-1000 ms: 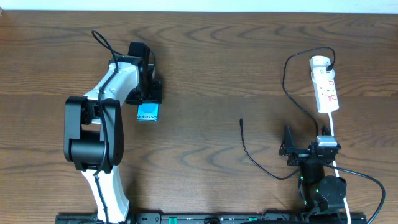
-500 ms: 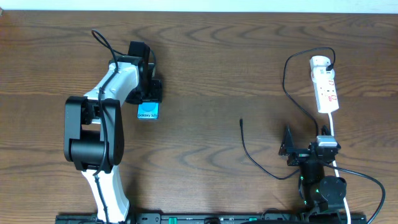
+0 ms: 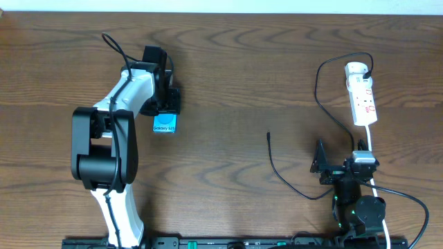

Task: Plug charger to phone and switch on socket
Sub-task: 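Lift the phone with the left gripper and tilt it upright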

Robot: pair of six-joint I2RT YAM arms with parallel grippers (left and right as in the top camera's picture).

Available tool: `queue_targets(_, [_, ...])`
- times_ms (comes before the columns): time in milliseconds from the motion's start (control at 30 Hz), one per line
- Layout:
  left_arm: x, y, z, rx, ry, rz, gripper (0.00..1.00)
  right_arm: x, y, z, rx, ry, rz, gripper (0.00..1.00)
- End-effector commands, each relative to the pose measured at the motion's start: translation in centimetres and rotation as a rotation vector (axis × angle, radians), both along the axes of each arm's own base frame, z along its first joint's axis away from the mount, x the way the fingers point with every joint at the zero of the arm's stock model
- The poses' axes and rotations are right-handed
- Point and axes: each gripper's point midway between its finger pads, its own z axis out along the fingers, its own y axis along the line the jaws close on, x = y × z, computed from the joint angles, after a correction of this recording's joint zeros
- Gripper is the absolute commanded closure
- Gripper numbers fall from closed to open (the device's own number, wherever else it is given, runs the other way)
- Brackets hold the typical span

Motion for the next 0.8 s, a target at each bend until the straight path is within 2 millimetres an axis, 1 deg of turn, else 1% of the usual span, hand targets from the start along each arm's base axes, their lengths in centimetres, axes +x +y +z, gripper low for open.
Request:
queue_targets(0, [1.2,-0.1,4.4,-0.013,-0.105,0.015,0.93,0.0,0.0,0.0,0.012,-0.001,-0.004,0.01])
queue_targets(33, [1.3,-0.1,5.4,-0.017,-0.127,0.023,0.93,0.0,0.0,0.0,0.012,-0.001,-0.004,0.01])
queue_targets(67, [1.5,-0.1,6.9,-0.024,-0.164,0.033,0.93,0.0,0.0,0.0,0.012,-0.001,-0.004,0.01])
queue_targets(133, [1.6,-0.3,8.7,-0.037,-0.205,0.038,0.93,0.0,0.0,0.0,0.012,-0.001,-0.004,0.01])
queue_targets(167, [1.5,-0.7,10.4,-0.067,-0.240,0.033,0.93,0.0,0.0,0.0,0.012,0.000,-0.004,0.01])
queue_targets(200, [1.4,-1.0,11.4,-0.088,-0.260,0.036,0.93,0.0,0.0,0.0,0.012,-0.001,-0.004,0.01])
queue_targets(300, [1.0,-1.0,14.0,-0.120,-0.306,0.122,0.93,0.0,0.0,0.0,0.012,-0.001,-0.004,0.01])
queue_targets(367, [0.5,-1.0,15.3,-0.147,-0.316,0.184,0.93,0.0,0.0,0.0,0.012,-0.001,-0.004,0.01])
queue_targets(467, [-1.1,-3.3,18.2,-0.317,-0.307,0.233,0.93,0.0,0.0,0.0,0.012,0.000,-0.004,0.01])
queue_targets(567, [-2.5,-5.4,20.0,-0.473,-0.252,0.304,0.93,0.0,0.0,0.0,0.012,0.000,-0.004,0.01])
queue_targets(667, [-3.8,-7.1,20.9,-0.600,-0.160,0.384,0.93,0.0,0.0,0.0,0.012,-0.001,-0.004,0.01])
queue_targets(700, [-4.4,-8.2,21.5,-0.687,-0.093,0.426,0.94,0.0,0.0,0.0,0.012,0.000,-0.004,0.01])
queue_targets(767, [-4.9,-9.3,22.3,-0.780,-0.019,0.479,0.93,0.0,0.0,0.0,0.012,-0.001,-0.004,0.01])
